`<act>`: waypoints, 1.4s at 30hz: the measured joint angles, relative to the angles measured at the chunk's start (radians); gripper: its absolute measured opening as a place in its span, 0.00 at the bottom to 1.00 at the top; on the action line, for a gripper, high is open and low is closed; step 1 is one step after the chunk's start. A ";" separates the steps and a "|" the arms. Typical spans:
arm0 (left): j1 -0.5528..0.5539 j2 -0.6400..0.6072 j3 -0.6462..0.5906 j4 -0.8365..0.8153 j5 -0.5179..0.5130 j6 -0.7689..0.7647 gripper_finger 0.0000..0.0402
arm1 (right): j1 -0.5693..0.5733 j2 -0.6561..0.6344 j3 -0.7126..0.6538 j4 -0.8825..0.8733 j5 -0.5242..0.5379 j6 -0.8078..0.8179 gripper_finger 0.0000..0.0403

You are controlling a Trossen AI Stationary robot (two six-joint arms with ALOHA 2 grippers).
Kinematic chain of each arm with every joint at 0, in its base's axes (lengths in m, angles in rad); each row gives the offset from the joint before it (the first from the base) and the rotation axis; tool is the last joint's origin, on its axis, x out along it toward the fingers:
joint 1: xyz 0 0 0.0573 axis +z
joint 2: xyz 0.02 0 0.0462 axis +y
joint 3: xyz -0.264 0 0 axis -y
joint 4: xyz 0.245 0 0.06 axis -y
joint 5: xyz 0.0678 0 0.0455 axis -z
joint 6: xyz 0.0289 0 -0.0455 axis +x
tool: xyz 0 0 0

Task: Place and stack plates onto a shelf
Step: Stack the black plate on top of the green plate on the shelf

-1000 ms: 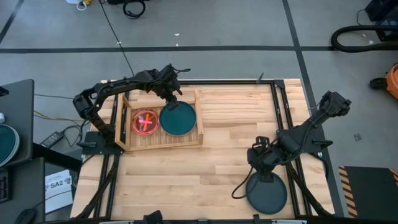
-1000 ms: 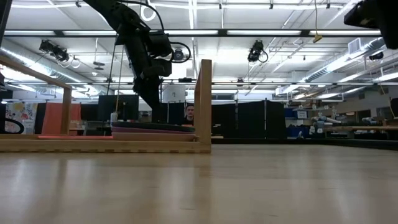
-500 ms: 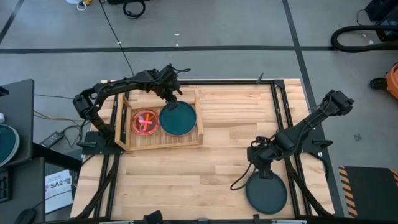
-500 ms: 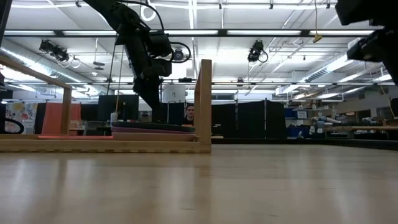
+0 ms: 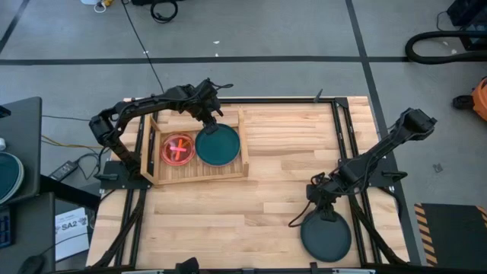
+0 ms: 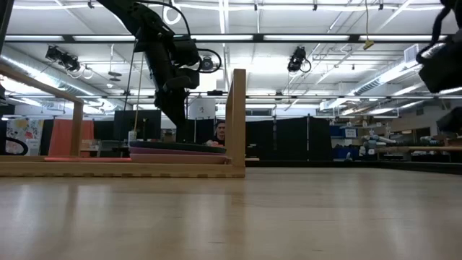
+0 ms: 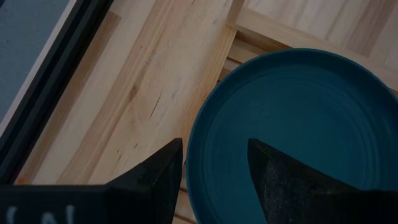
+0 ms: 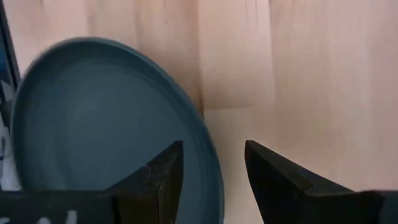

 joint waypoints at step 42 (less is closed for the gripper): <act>-0.075 -0.104 0.001 -0.181 0.012 -0.145 0.47 | 0.026 0.001 -0.111 0.191 0.069 0.134 0.04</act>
